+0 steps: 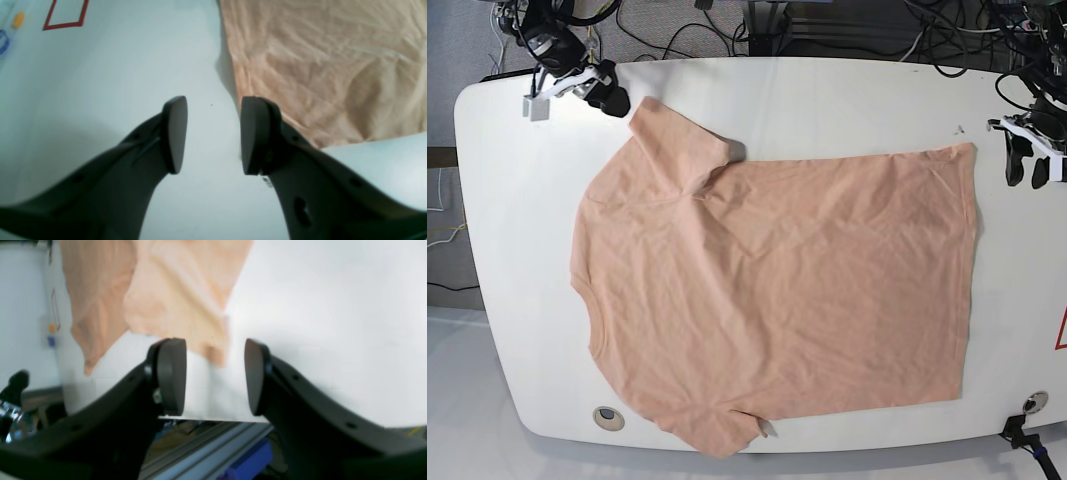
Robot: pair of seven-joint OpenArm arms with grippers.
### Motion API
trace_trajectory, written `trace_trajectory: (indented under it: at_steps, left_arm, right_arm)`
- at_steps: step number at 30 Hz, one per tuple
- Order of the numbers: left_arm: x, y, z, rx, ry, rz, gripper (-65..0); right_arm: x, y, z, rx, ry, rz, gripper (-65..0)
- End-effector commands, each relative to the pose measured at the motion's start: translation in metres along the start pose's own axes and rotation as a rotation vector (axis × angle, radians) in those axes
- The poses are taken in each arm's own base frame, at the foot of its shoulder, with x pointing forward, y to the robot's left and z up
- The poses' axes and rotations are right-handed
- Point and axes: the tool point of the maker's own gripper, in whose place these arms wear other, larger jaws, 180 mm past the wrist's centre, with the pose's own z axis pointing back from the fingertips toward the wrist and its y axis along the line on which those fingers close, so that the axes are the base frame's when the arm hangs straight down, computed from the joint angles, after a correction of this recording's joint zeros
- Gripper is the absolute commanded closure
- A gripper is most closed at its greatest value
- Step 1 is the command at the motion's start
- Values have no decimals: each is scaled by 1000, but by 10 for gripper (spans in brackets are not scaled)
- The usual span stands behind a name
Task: Fold the T-shirt properly
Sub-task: 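Position right gripper above the sleeve shoulder, left above the other shoulder corner, then lower the right gripper and pinch the shirt shoulder beside the sleeve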
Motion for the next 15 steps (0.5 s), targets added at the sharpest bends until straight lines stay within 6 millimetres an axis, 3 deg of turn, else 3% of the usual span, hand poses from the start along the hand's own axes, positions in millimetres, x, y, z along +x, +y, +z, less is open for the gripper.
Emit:
trace_trajectory:
  at_steps: [1, 7, 10, 15]
  left_arm:
    - [14, 3, 2, 1, -44, -12, -246]
    - [14, 3, 2, 1, -44, -12, -246]
    - [14, 3, 2, 3, -45, -12, -246]
    - [14, 3, 2, 4, -44, -13, -246]
  right_arm:
    - [5, 3, 5, 12, -23, 13, -273]
    - [-14, -18, 1, -16, 21, -68, -273]
    - [-29, -17, -7, 2, 70, -87, -273]
    - [-37, -8, -16, 30, 91, -91, -273]
